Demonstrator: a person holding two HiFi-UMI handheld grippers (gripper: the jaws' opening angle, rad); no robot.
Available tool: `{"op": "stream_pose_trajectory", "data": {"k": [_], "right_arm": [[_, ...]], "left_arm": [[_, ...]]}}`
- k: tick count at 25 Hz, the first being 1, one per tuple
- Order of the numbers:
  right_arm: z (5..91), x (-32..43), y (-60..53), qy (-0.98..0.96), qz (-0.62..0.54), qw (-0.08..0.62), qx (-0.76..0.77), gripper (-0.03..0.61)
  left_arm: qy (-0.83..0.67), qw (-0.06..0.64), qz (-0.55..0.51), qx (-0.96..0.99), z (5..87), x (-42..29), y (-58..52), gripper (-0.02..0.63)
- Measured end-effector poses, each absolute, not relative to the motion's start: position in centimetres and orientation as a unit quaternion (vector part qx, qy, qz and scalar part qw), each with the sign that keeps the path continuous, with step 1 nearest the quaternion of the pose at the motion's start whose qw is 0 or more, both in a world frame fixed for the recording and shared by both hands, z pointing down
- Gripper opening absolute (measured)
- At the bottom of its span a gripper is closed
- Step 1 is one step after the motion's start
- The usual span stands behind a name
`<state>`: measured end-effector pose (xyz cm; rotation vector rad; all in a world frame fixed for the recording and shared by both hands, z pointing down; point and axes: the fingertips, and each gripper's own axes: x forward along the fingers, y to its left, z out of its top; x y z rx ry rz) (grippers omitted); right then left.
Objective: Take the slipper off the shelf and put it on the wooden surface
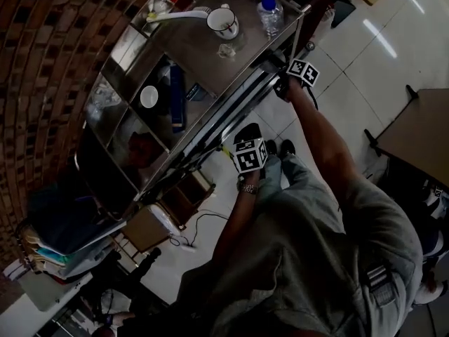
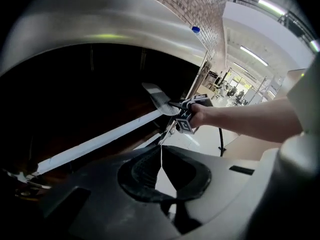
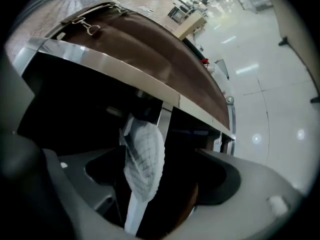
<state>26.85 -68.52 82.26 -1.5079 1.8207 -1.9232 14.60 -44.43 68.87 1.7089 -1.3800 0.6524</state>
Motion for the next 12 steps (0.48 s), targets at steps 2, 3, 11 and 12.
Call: {"op": "stream_pose_trajectory", "data": {"k": [2,3,11,12], "right_arm": [[82.7,26.5,-69.2,0.602,-0.630,0.057,-0.488,0.394],[82.3,26.3,-69.6,0.615,-0.623,0.060,-0.481,0.333],[74.8,25.7,-69.1,0.723,-0.513,0.020,-0.462,0.075],[73.7,26.0,-68.1,0.737,-0.493,0.002,-0.462,0.072]], "left_arm": [[-0.546,0.420,0.257,0.678,69.7,14.7,-44.5,0.009],[-0.546,0.423,0.254,0.677,70.0,14.7,-44.7,0.009],[-0.557,0.409,0.243,0.681,68.7,14.3,-46.4,0.009],[-0.558,0.404,0.240,0.684,68.1,14.5,-46.7,0.008]]}}
